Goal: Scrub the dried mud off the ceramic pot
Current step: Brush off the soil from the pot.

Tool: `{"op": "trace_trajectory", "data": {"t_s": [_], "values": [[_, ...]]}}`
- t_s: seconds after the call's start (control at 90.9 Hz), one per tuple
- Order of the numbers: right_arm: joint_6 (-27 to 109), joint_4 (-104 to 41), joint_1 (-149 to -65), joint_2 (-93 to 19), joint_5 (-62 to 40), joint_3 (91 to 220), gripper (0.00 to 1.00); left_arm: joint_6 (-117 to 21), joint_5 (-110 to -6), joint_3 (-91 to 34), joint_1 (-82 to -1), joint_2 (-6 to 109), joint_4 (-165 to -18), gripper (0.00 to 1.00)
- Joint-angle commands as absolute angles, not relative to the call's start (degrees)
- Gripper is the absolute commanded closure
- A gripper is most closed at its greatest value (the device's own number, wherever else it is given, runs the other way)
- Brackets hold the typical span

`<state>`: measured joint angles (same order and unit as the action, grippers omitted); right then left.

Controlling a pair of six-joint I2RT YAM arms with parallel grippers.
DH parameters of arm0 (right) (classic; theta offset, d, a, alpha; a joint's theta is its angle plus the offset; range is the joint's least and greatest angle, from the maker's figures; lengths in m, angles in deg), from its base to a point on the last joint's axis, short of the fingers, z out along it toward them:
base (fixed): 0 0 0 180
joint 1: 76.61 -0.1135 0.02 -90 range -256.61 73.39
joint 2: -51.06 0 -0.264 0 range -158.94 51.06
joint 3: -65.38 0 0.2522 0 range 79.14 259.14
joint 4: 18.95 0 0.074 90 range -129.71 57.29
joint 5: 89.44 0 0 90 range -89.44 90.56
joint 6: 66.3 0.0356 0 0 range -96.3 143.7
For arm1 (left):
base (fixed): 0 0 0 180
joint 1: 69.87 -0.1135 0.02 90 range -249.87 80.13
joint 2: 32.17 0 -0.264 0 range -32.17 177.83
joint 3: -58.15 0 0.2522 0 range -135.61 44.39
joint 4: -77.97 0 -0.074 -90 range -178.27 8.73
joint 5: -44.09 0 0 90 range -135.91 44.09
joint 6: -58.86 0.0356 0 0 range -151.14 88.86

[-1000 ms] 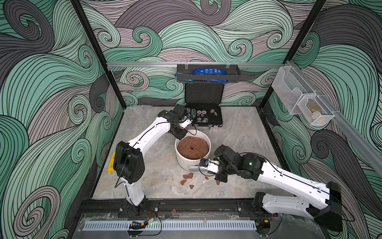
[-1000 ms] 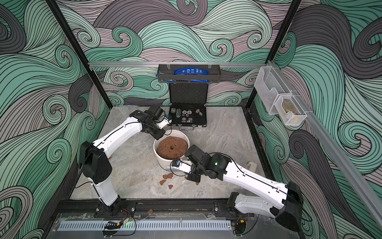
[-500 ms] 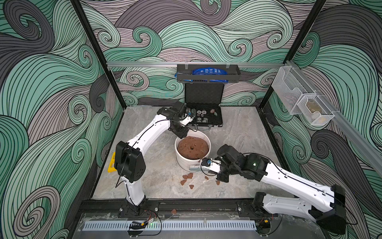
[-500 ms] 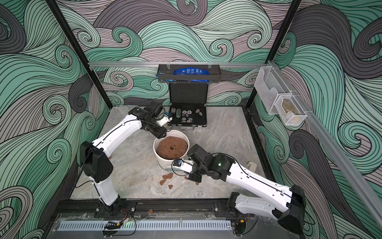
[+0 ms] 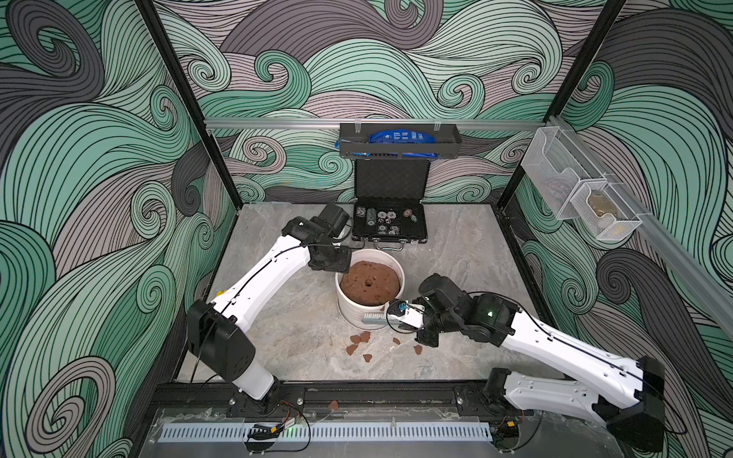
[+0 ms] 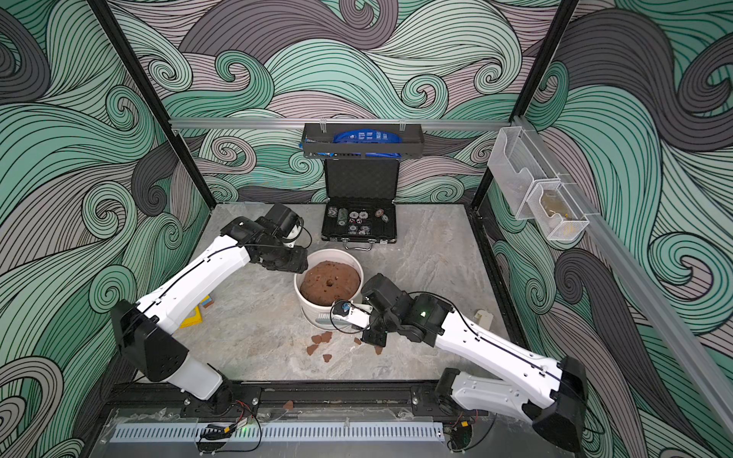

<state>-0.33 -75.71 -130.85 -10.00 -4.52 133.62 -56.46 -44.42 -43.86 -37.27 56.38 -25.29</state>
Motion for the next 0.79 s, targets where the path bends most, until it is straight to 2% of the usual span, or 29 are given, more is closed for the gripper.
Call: {"op": "trace_trajectory", "data": {"t_s": [0.0,0.132,0.275,0.385,0.572,0.649,0.781], "values": [[-0.83,-74.87,-130.31,-8.46,-5.08,133.16,1.00,-69.58,-37.91,-42.16,-34.56,55.19,-23.92,0.38],[-0.98,-75.07,-130.22,-8.02,-5.25,133.17,1.00,-76.47,-36.03,-40.24,-32.67,55.26,-22.98,0.42],[-1.29,-74.80,-130.22,-7.44,-6.00,133.17,1.00,-77.90,-37.60,-37.89,-30.91,55.83,-26.52,0.47],[-1.35,-74.91,-130.15,-7.10,-5.78,133.22,1.00,-77.94,-37.32,-37.74,-30.74,57.06,-26.36,0.55],[-1.20,-74.46,-130.03,-6.61,-5.41,133.07,1.00,-77.29,-36.28,-37.31,-30.63,58.06,-26.14,0.77],[-1.22,-74.54,-130.07,-6.60,-5.49,133.10,1.00,-77.12,-36.02,-37.29,-30.67,58.62,-26.18,0.89],[-1.22,-74.72,-130.04,-6.34,-5.45,133.33,1.00,-76.39,-35.08,-38.46,-30.74,59.97,-25.00,0.94]]}}
